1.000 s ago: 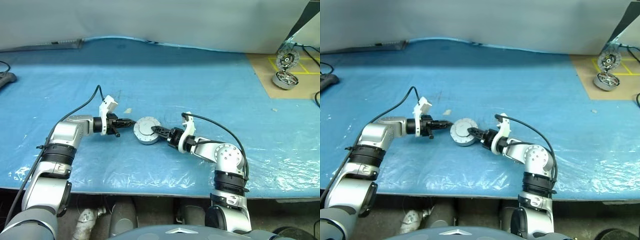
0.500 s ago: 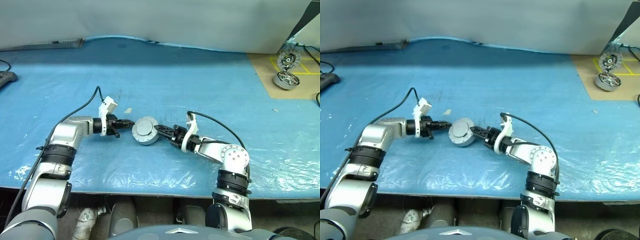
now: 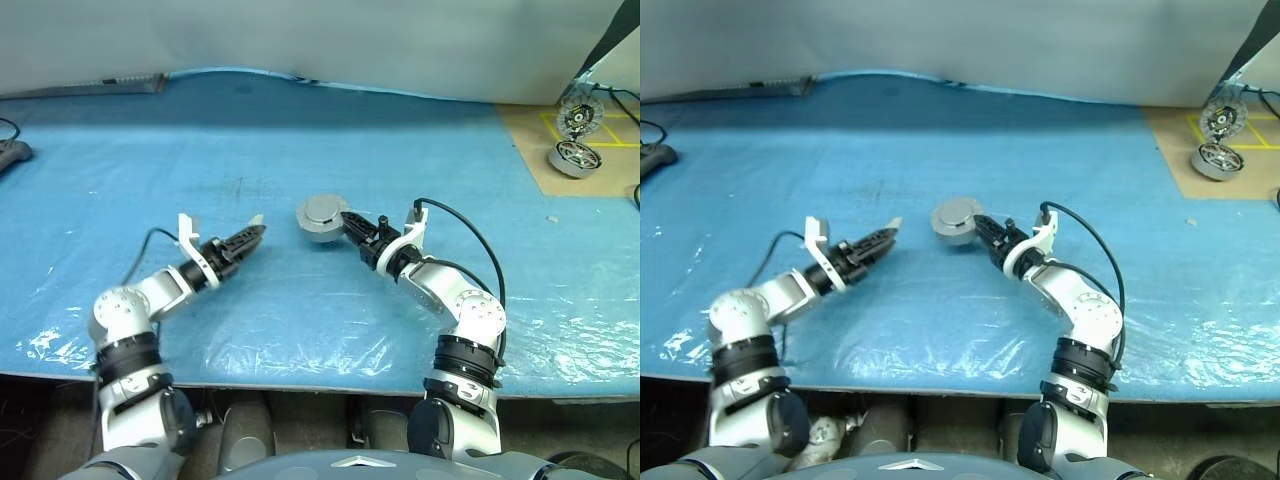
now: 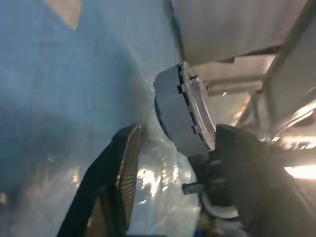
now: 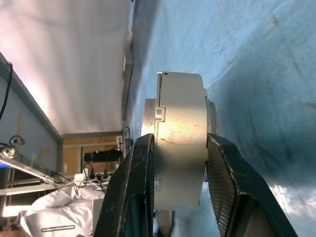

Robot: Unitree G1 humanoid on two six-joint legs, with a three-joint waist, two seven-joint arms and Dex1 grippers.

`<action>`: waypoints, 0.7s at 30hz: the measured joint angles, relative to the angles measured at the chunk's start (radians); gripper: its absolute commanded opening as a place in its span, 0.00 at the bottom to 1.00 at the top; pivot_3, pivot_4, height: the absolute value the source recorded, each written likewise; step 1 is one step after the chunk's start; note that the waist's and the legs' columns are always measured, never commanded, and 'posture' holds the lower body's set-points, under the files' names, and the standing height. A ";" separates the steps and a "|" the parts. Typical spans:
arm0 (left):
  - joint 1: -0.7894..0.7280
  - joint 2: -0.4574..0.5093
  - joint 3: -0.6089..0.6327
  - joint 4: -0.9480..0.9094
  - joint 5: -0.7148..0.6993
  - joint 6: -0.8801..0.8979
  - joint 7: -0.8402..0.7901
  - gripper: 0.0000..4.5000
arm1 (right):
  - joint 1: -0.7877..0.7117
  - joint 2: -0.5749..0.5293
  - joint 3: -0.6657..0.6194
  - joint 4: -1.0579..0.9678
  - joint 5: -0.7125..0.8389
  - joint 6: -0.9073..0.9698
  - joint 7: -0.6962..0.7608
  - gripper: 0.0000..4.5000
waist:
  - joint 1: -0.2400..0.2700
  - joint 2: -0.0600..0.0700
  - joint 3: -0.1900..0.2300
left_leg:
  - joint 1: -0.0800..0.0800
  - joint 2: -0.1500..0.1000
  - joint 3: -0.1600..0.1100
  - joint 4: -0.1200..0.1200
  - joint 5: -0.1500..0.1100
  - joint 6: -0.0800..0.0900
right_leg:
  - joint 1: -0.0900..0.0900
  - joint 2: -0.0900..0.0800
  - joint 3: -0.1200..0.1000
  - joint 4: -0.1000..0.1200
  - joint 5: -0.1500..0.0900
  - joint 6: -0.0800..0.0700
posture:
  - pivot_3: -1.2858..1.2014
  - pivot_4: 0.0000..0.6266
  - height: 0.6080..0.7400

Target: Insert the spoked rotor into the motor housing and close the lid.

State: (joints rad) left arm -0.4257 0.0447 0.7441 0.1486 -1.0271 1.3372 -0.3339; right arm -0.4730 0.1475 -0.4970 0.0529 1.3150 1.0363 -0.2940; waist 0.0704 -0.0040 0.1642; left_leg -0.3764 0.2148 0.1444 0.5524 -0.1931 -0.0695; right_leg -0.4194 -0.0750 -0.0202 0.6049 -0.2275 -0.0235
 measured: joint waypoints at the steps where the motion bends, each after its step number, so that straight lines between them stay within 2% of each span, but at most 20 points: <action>1: 0.003 -0.035 0.020 -0.010 -0.047 0.003 0.049 0.80 | -0.008 0.000 0.007 0.011 0.009 -0.016 -0.006 0.25 | 0.000 -0.001 0.001 | -0.001 0.000 0.000 0.001 0.000 0.000 | 0.000 0.000 -0.001 0.000 0.000 0.000 | 0.52 0.24 1.00; 4: 0.007 -0.107 0.066 -0.052 -0.177 -0.025 0.182 1.00 | -0.035 -0.003 0.035 0.041 0.025 -0.062 -0.013 0.25 | 0.001 -0.002 0.001 | -0.001 0.001 -0.001 0.004 0.000 0.000 | 0.000 0.000 -0.001 0.001 0.001 0.001 | 0.52 0.24 1.00; 7: 0.012 -0.142 0.079 -0.062 -0.288 -0.095 0.284 1.00 | -0.084 -0.011 0.062 0.070 0.029 -0.102 -0.014 0.25 | 0.001 -0.002 0.001 | -0.001 0.001 -0.001 0.006 0.000 0.000 | 0.000 0.000 0.000 0.001 0.002 0.003 | 0.52 0.24 1.00; 11: 0.046 -0.146 0.056 -0.056 -0.358 -0.167 0.329 1.00 | -0.121 -0.017 0.092 0.084 0.063 -0.123 -0.014 0.25 | 0.001 -0.002 0.001 | -0.002 0.000 -0.001 0.006 0.000 0.000 | 0.000 0.000 0.000 0.000 0.002 0.004 | 0.52 0.24 1.00; 15: 0.071 -0.143 0.021 -0.020 -0.392 -0.214 0.306 1.00 | -0.129 -0.018 0.132 0.084 0.098 -0.124 -0.028 0.25 | 0.001 -0.002 0.001 | -0.003 0.000 -0.001 0.006 0.000 0.000 | 0.000 0.000 -0.001 0.000 0.002 0.004 | 0.52 0.24 1.00; 21: 0.079 -0.100 -0.038 0.055 -0.403 -0.261 0.183 1.00 | -0.128 -0.018 0.214 0.081 0.154 -0.103 -0.070 0.25 | 0.002 -0.002 0.001 | -0.002 0.000 -0.002 0.008 0.000 0.000 | 0.000 0.000 0.000 0.001 0.003 0.006 | 0.52 0.24 1.00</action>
State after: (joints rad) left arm -0.3468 -0.0557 0.7065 0.2034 -1.4302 1.0764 -0.1514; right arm -0.6007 0.1295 -0.2829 0.1338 1.4688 0.9336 -0.3638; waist 0.0725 -0.0055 0.1652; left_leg -0.3780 0.2147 0.1427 0.5601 -0.1932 -0.0695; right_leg -0.4193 -0.0751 -0.0201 0.6059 -0.2242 -0.0177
